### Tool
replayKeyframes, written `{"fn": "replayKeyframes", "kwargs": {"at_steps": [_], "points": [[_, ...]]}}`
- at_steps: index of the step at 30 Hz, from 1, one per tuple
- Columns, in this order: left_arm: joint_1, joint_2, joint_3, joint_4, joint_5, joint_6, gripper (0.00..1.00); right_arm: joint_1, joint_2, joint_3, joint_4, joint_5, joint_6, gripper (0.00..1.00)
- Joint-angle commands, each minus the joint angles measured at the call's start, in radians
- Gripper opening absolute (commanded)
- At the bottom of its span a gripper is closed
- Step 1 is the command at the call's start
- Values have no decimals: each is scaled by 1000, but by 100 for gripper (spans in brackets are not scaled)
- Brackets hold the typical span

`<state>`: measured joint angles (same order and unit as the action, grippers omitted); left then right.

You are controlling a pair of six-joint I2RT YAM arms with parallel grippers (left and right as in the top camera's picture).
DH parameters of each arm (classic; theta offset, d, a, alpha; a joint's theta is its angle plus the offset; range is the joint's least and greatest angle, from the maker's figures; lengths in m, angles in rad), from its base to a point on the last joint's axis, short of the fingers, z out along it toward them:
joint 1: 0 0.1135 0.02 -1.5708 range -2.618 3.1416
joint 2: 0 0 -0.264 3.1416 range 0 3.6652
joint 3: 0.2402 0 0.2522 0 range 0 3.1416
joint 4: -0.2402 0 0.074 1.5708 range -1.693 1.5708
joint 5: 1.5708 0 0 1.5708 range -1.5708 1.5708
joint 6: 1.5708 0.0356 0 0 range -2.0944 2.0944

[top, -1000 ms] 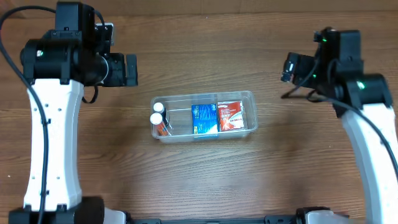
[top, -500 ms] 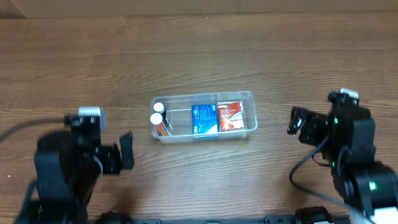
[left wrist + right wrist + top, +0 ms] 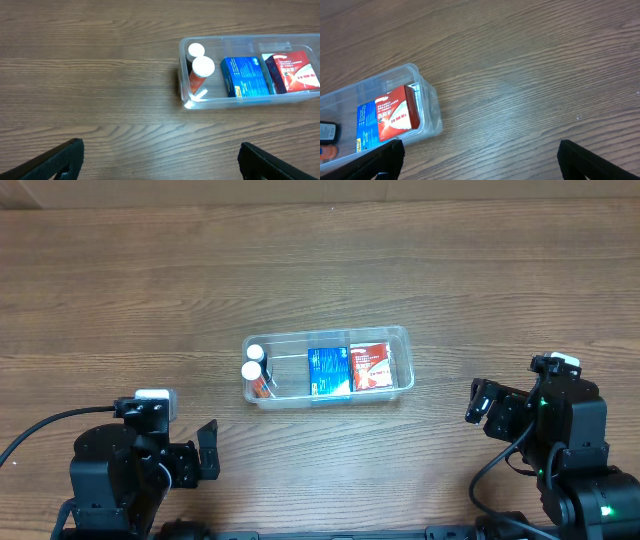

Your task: Pack container

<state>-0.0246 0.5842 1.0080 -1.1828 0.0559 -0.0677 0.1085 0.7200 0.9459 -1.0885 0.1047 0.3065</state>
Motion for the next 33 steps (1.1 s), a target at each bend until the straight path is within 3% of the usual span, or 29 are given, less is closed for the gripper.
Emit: {"fn": "replayKeyframes", "kwargs": {"at_steps": [1, 7, 11, 25, 33], "points": [[2, -6, -8, 0, -11, 1, 100, 5, -3, -5, 5, 6, 5, 100], [2, -6, -8, 0, -11, 1, 100, 4, -37, -16, 1, -2, 0, 100], [2, -6, -8, 0, -11, 1, 100, 3, -135, -111, 135, -91, -161, 100], [2, -6, -8, 0, -11, 1, 100, 3, -697, -624, 526, -220, -211, 100], [2, -6, -8, 0, -11, 1, 100, 3, -717, -858, 977, -223, -326, 100]]}}
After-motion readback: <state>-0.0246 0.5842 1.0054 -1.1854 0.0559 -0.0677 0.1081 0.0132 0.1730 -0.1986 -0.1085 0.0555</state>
